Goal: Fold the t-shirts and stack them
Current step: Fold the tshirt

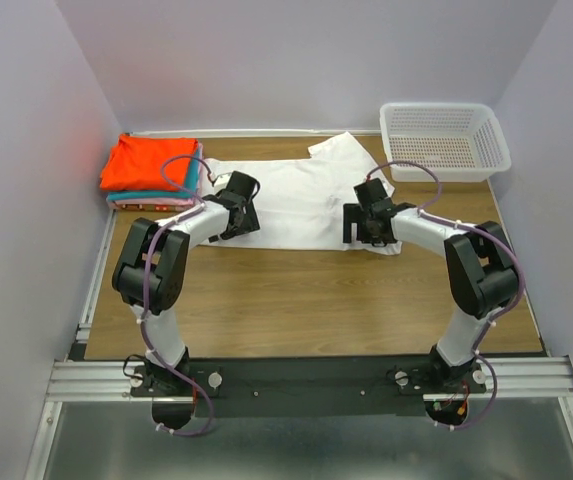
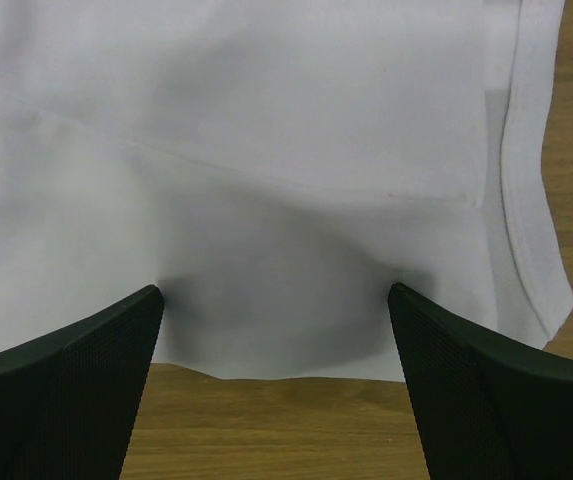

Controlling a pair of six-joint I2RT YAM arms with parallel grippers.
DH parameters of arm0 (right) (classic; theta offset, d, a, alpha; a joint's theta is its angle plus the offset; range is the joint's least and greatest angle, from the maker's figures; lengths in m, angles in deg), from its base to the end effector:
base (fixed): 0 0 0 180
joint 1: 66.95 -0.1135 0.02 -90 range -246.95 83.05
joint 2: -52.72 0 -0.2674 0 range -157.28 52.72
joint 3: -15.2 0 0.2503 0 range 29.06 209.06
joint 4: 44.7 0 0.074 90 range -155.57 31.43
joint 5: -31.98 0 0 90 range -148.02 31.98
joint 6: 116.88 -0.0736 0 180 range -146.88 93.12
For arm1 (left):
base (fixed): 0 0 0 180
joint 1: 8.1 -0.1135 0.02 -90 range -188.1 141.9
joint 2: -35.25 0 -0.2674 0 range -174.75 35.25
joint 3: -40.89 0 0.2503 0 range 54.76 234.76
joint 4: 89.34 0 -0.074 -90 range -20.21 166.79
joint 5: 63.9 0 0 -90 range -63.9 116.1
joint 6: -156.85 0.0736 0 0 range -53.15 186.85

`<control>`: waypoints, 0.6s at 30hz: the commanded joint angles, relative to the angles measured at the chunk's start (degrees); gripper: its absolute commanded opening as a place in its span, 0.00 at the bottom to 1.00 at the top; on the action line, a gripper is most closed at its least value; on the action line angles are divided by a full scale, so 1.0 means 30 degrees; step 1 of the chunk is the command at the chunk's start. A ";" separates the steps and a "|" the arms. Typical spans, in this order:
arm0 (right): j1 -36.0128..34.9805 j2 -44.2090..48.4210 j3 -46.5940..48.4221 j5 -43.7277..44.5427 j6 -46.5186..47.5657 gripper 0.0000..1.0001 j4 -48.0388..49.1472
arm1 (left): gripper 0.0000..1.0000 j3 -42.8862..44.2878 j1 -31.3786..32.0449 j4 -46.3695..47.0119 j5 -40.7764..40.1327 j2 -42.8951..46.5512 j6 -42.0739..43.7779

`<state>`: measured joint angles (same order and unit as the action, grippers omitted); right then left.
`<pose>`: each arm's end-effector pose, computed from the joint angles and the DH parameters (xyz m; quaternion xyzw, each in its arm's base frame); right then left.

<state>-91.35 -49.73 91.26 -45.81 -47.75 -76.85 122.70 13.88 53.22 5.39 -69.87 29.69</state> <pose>0.3507 0.1420 0.1389 -0.0007 0.9575 0.0093 0.2882 0.3709 -0.1216 0.1480 -0.1707 0.9375 0.0287 0.3019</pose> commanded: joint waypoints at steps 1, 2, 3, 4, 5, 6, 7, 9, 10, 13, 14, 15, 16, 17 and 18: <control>0.0078 0.0398 -0.1626 0.0794 -0.0135 1.00 -0.0467 | 0.96 -0.1548 -0.0031 0.0357 0.0749 0.0147 -0.0500; 0.0078 0.0575 -0.2036 0.0852 -0.0223 1.00 -0.0468 | 0.96 -0.1960 -0.0031 0.0445 0.0809 0.0438 -0.0646; 0.0078 0.0809 -0.2504 0.0969 -0.0485 1.00 -0.0497 | 0.96 -0.2341 -0.0002 0.0474 0.0896 0.0615 -0.0909; 0.0078 0.1015 -0.3263 0.1086 -0.0777 1.00 -0.0671 | 0.96 -0.3128 0.0028 0.0475 0.1013 0.0790 -0.1028; 0.0078 0.1481 -0.3705 0.1087 -0.1099 1.00 -0.0789 | 0.96 -0.3542 0.0144 0.0475 0.1130 0.1227 -0.1232; 0.0078 0.1717 -0.4029 0.0710 -0.1363 1.00 -0.0906 | 0.96 -0.3923 0.0232 0.0446 0.1277 0.1464 -0.1524; 0.0078 0.2010 -0.4728 0.0503 -0.1511 1.00 -0.1140 | 0.96 -0.4681 0.0291 0.0300 0.1394 0.1698 -0.1788; 0.0107 0.3297 -0.5376 0.0501 -0.2038 1.00 -0.1375 | 0.96 -0.5388 0.0555 0.0008 0.1512 0.2547 -0.2257; 0.0078 0.3882 -0.5786 0.0472 -0.2156 1.00 -0.1695 | 0.96 -0.6001 0.0642 -0.0574 0.1571 0.2840 -0.2839; 0.0049 0.6168 -0.7251 -0.0372 -0.2889 1.00 -0.1961 | 0.96 -0.7202 0.1140 -0.1486 0.1658 0.4012 -0.4099; 0.0077 0.7188 -0.7893 -0.1364 -0.2977 1.00 -0.1962 | 0.96 -0.7527 0.1344 -0.1604 0.1804 0.4537 -0.4424; 0.0078 0.7604 -0.8189 -0.1664 -0.3268 1.00 -0.2049 | 0.96 -0.7791 0.1491 -0.1837 0.1921 0.4774 -0.4717; 0.0078 0.8044 -0.8453 -0.1986 -0.3589 1.00 -0.2514 | 0.93 -0.8171 0.1667 -0.1898 0.2213 0.5241 -0.5126; 0.0078 0.9005 -0.9181 -0.2482 -0.4202 1.00 -0.2693 | 0.93 -0.8320 0.2103 -0.2101 0.2506 0.5477 -0.5362; 0.0078 0.9015 -0.9536 -0.2632 -0.4527 1.00 -0.2840 | 0.93 -0.8408 0.2427 -0.2335 0.2596 0.5683 -0.5887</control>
<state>-91.33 -26.76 67.65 -48.09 -55.37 -79.28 101.94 18.53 54.71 7.29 -53.72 19.81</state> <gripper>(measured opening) 0.997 0.932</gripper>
